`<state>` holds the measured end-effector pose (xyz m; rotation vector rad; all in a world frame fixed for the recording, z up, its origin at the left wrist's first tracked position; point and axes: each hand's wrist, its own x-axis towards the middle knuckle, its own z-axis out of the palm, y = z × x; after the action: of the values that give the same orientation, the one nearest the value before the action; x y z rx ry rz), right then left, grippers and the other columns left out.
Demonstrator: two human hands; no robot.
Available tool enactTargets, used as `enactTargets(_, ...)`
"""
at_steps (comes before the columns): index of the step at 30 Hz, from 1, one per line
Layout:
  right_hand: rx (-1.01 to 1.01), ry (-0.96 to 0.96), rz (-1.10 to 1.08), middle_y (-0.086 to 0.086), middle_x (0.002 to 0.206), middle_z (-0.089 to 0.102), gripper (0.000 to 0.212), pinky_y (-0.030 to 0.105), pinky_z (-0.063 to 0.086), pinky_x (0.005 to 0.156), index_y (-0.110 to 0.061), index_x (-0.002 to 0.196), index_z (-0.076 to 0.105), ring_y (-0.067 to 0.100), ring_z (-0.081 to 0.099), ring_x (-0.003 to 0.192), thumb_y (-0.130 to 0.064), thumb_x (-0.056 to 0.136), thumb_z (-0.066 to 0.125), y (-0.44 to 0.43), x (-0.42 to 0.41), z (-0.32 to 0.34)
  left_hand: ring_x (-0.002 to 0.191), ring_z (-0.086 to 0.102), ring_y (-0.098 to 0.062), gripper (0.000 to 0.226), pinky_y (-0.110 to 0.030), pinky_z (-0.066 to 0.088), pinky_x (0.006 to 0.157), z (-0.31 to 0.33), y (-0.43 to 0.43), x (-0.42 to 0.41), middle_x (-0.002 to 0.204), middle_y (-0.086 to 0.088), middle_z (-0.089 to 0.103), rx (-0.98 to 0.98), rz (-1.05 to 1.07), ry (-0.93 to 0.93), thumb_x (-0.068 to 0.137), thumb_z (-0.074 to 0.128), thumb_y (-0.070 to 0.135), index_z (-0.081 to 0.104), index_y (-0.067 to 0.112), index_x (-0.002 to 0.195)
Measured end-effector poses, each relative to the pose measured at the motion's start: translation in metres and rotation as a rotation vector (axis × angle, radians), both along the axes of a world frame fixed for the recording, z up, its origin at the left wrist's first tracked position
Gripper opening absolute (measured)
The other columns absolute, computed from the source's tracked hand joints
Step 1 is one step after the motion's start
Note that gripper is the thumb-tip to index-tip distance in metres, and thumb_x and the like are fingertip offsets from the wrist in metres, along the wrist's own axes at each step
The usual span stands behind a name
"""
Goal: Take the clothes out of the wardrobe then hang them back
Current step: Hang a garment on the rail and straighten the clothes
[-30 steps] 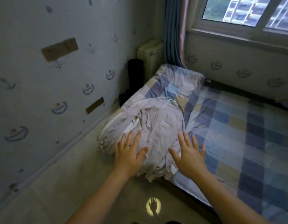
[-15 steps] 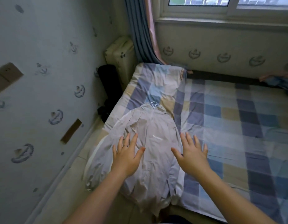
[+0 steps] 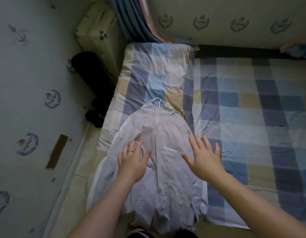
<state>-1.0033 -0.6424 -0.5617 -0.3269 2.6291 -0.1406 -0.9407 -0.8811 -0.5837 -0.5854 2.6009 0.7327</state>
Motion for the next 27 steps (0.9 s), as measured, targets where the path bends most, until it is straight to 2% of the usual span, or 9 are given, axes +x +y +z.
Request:
enactTargets(7,0.071,-0.067,-0.103,-0.008,0.164,-0.009,0.072,0.055,0.0,0.118,-0.028,0.156,-0.005,0.019,-0.009,0.15,-0.062,0.097,0.02,-0.058,-0.068,-0.091,0.15,0.012,-0.024,0.062,-0.044,0.011,0.121,-0.11,-0.085,-0.105,0.163,0.0,0.022,0.04,0.041,-0.065,0.099,0.036,0.057,0.026,0.031,0.154)
enactTargets(13,0.088,-0.077,-0.144,-0.007,0.164,-0.003,0.071,0.053,0.003,0.118,-0.029,0.156,-0.001,0.02,-0.004,0.151,-0.061,0.097,0.025,-0.091,-0.143,-0.219,0.149,0.014,-0.028,0.065,-0.043,0.012,0.121,-0.245,-0.123,-0.195,0.163,-0.007,0.022,-0.024,-0.05,-0.033,0.097,0.047,0.05,0.027,0.024,0.154)
enactTargets(18,0.054,-0.002,-0.102,-0.005,0.164,-0.003,0.069,0.053,0.004,0.12,-0.029,0.155,0.003,0.022,-0.002,0.151,-0.059,0.098,0.026,-0.114,-0.216,-0.336,0.146,0.018,-0.031,0.063,-0.044,0.016,0.12,-0.336,-0.139,-0.264,0.161,-0.008,0.024,-0.147,-0.116,0.087,0.096,0.049,0.048,0.032,0.021,0.15)
enactTargets(23,-0.013,0.068,-0.11,-0.005,0.164,-0.002,0.067,0.055,0.005,0.118,-0.029,0.155,0.005,0.021,-0.002,0.151,-0.058,0.098,0.023,-0.123,-0.268,-0.406,0.129,0.037,-0.037,0.054,-0.046,0.031,0.106,-0.379,-0.143,-0.303,0.142,-0.011,0.044,-0.3,-0.181,0.188,0.096,0.05,0.046,0.044,0.017,0.142)
enactTargets(27,-0.051,0.088,-0.142,-0.004,0.164,0.008,0.066,0.052,0.011,0.117,-0.027,0.156,0.01,0.021,0.011,0.149,-0.056,0.099,0.025,-0.121,-0.291,-0.424,0.116,0.043,-0.04,0.034,-0.049,0.035,0.094,-0.387,-0.139,-0.318,0.124,-0.017,0.053,-0.389,-0.159,0.314,0.095,0.055,0.036,0.057,0.016,0.122)
